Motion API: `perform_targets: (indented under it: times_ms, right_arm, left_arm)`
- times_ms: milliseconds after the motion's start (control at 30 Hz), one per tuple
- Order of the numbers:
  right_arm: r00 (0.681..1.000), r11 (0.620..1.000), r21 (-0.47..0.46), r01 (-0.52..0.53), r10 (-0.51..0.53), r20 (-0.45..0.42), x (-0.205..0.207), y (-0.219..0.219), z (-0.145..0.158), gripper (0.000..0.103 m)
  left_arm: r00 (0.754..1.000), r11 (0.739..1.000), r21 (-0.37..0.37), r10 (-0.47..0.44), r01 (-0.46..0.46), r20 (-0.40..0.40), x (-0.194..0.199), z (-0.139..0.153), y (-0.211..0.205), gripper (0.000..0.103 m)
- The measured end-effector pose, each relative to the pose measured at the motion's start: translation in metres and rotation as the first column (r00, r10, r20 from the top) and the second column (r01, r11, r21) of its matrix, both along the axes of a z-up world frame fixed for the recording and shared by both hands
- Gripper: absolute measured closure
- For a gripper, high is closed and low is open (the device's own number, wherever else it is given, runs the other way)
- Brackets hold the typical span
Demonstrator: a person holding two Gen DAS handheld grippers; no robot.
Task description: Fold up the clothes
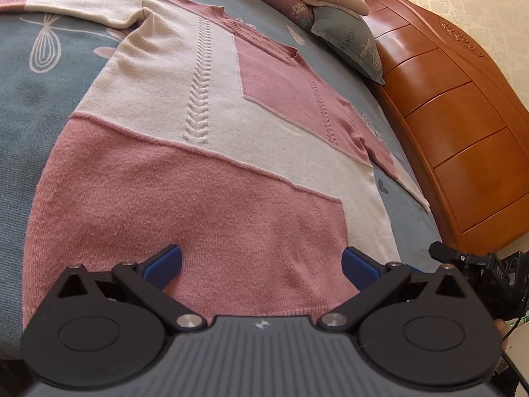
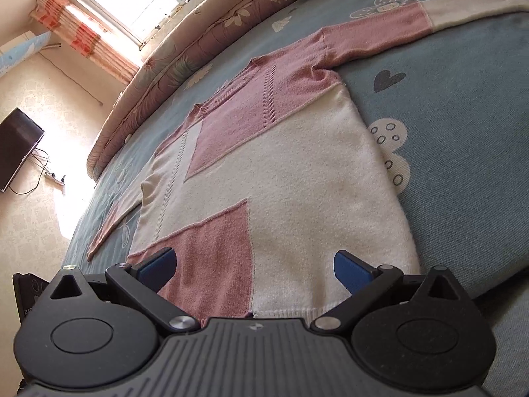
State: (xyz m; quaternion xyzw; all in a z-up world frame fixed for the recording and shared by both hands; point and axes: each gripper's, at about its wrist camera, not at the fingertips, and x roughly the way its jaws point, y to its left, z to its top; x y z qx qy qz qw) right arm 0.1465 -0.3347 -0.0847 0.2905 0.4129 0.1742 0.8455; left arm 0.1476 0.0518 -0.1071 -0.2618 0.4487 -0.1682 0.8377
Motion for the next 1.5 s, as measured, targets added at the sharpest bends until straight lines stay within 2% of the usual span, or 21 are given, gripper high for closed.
perform_targets:
  times_ms: [67, 133, 200, 333, 400, 567, 633, 667, 767, 867, 967, 1100, 1200, 1333, 1500]
  right_arm:
    - [1.0, 1.0, 0.011, 0.001, -0.001, -0.022, 0.011, -0.005, -0.006, 0.0]
    - [0.997, 0.998, -0.067, 0.003, -0.008, -0.072, 0.018, -0.003, -0.016, 0.0]
    - [0.999, 0.993, -0.116, -0.014, 0.009, -0.045, 0.016, -0.005, -0.017, 0.0]
    - [0.998, 0.986, -0.16, 0.041, -0.047, -0.038, 0.01, -0.02, -0.005, 0.0]
    - [1.0, 0.983, -0.184, 0.022, -0.022, 0.0, 0.015, -0.016, 0.007, 0.0]
    - [0.998, 0.989, -0.14, -0.055, 0.058, 0.017, 0.054, 0.001, 0.009, 0.0]
    - [0.998, 0.985, -0.16, -0.063, 0.058, -0.034, 0.067, 0.003, -0.004, 0.0]
    - [0.998, 0.978, -0.201, -0.049, 0.039, -0.054, 0.071, 0.002, -0.009, 0.0]
    - [0.999, 0.976, -0.216, -0.032, 0.024, -0.038, 0.061, -0.005, -0.006, 0.0]
    - [0.995, 0.965, -0.241, -0.102, 0.104, -0.003, 0.041, 0.008, 0.009, 0.0]
    - [0.985, 0.94, -0.298, -0.165, 0.172, -0.001, 0.028, 0.029, 0.005, 0.0]
    - [0.979, 0.852, -0.491, -0.183, 0.203, -0.012, 0.015, 0.059, -0.018, 0.0]
    - [0.974, 0.776, -0.605, -0.179, 0.227, 0.003, 0.006, 0.077, -0.028, 0.0]
    - [0.981, 0.784, -0.609, -0.122, 0.189, 0.048, 0.0, 0.075, -0.031, 0.0]
    - [0.982, 0.79, -0.607, -0.084, 0.168, 0.082, -0.005, 0.075, -0.033, 0.0]
  left_arm:
    - [1.0, 1.0, 0.022, -0.007, 0.007, -0.001, 0.0, 0.001, -0.003, 0.001]
    - [1.0, 0.999, 0.029, -0.014, 0.014, 0.001, 0.0, 0.001, -0.004, 0.001]
    - [1.0, 1.0, 0.022, -0.018, 0.018, 0.006, 0.0, 0.001, -0.002, 0.001]
    - [0.999, 1.0, 0.009, -0.028, 0.028, 0.017, 0.001, 0.0, 0.001, 0.001]
    - [0.999, 1.0, 0.007, -0.03, 0.03, 0.024, 0.001, -0.001, 0.001, 0.001]
    - [0.999, 0.999, -0.018, -0.028, 0.029, 0.032, 0.001, -0.003, 0.004, 0.0]
    - [0.999, 0.999, -0.035, -0.026, 0.027, 0.032, 0.002, -0.004, 0.007, 0.001]
    - [0.999, 0.999, -0.034, -0.027, 0.028, 0.03, 0.002, -0.003, 0.007, 0.001]
    - [0.999, 0.999, -0.029, -0.029, 0.029, 0.025, 0.003, -0.002, 0.006, 0.001]
    - [0.999, 0.999, 0.023, -0.038, 0.038, 0.009, 0.007, 0.006, -0.001, 0.001]
    - [0.994, 0.986, 0.153, -0.074, 0.062, 0.075, 0.004, 0.017, -0.013, 0.001]
    - [0.989, 0.95, 0.305, -0.104, 0.067, 0.107, -0.001, 0.018, -0.021, 0.001]
    - [0.991, 0.933, 0.353, -0.101, 0.063, 0.092, -0.006, 0.007, -0.021, 0.001]
    - [0.985, 0.913, 0.397, -0.14, 0.089, 0.103, -0.023, 0.002, -0.024, 0.001]
    - [0.989, 0.937, 0.341, -0.117, 0.082, 0.085, -0.015, 0.012, -0.009, 0.001]
